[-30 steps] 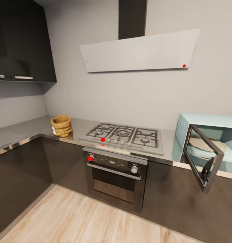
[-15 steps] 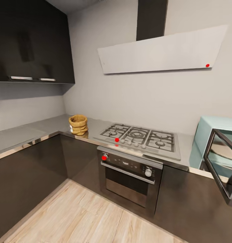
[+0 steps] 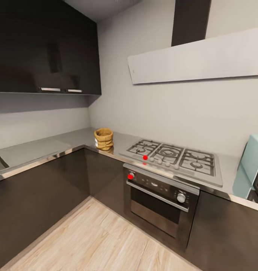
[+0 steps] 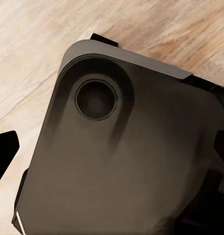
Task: In the kitchen, take the popcorn bag from the countertop, put it into the microwave, and heat it until the popcorn is cooked so the cooked popcorn ends up inside the bag.
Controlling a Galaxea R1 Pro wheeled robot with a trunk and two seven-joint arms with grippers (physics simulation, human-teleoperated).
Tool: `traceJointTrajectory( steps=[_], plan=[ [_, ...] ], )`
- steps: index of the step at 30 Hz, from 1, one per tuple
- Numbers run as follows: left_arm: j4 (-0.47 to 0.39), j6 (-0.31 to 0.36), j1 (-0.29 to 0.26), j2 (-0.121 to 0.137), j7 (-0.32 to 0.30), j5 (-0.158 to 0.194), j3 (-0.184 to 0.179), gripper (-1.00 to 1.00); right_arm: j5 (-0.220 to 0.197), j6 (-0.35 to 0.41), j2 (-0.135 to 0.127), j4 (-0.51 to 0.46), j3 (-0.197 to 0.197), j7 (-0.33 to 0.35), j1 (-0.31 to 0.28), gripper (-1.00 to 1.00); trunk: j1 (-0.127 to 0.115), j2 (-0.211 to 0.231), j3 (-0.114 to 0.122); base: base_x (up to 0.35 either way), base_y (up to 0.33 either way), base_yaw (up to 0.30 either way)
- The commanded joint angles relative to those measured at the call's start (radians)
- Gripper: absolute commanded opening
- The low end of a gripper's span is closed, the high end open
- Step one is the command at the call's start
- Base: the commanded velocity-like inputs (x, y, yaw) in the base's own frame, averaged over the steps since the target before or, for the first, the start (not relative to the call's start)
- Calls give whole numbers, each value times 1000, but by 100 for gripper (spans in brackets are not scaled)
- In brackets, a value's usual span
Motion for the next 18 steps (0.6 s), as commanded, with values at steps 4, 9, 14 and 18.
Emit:
traceJointTrajectory(
  steps=[4,9,14,18],
  plan=[
    [-1,-2,0,0,1,5,-1,100,7,-4,-2,3,-8,2,-1,100,0,0,2,0,0,265],
    [-1,-2,0,0,1,5,-1,100,4,0,-15,-1,-16,4,-1,100,0,0,3,0,0,30],
    [-1,-1,0,0,1,5,-1,100,13,-10,-14,-3,-7,3,-1,100,0,0,3,0,0,2],
    [-1,0,0,2,-6,5,-1,100,16,-10,-13,-3,-6,4,-1,100,0,0,3,56,4,0]
  ],
)
